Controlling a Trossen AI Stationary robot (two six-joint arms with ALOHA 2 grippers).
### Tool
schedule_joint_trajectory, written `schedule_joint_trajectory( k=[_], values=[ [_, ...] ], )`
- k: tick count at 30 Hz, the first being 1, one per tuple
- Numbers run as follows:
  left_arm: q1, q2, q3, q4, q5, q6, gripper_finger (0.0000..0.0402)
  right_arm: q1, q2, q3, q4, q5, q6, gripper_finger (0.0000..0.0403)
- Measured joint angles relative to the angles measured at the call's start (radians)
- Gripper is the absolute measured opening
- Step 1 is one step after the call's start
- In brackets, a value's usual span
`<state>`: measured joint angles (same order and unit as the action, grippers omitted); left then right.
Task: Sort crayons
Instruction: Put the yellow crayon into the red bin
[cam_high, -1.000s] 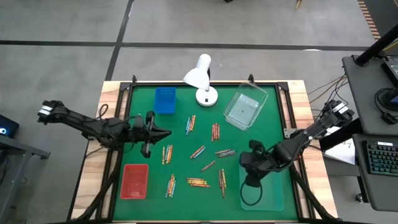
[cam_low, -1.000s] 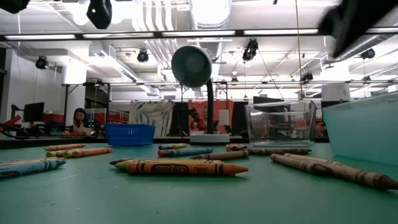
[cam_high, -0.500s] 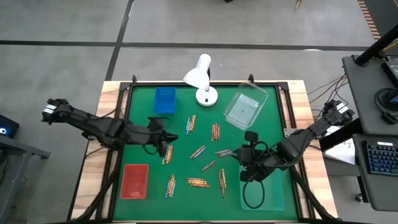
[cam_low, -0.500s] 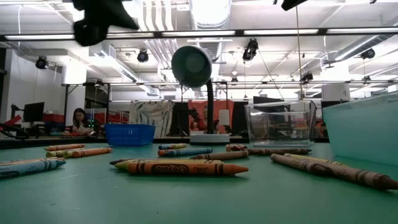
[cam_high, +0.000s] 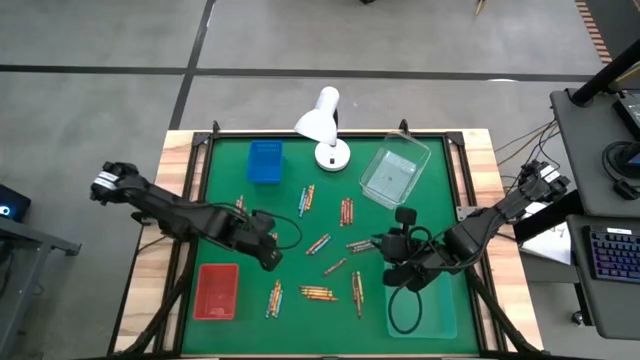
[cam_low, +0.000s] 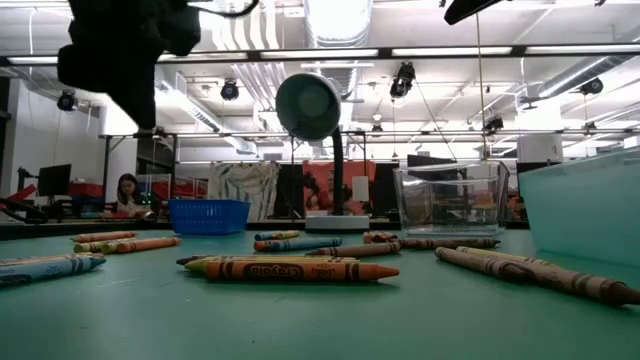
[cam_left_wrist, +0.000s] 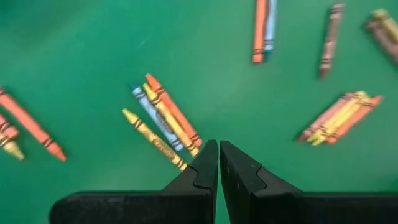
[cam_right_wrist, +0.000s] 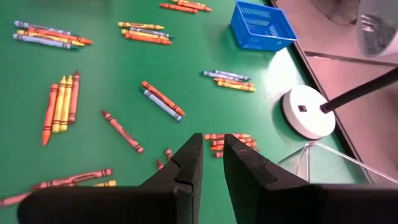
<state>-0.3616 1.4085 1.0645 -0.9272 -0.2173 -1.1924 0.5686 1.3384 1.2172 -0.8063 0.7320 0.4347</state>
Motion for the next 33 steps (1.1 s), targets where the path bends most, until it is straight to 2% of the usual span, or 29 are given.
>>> schedule_joint_trajectory(
  k=[9,21,33],
  values=[
    [0.000,0.084,0.000,-0.139,-0.009,-0.169,0.0016,0.000,0.000,-0.036,0.021,0.005,0.002,0.0054],
    [0.000,0.158,-0.002,-0.144,-0.037,-0.176,0.0072,0.000,0.000,-0.106,0.110,0.005,0.000,0.0054],
    [0.000,0.215,-0.015,-0.128,-0.037,-0.169,0.0078,0.000,0.000,-0.110,0.164,0.012,-0.034,0.0054]
  ],
)
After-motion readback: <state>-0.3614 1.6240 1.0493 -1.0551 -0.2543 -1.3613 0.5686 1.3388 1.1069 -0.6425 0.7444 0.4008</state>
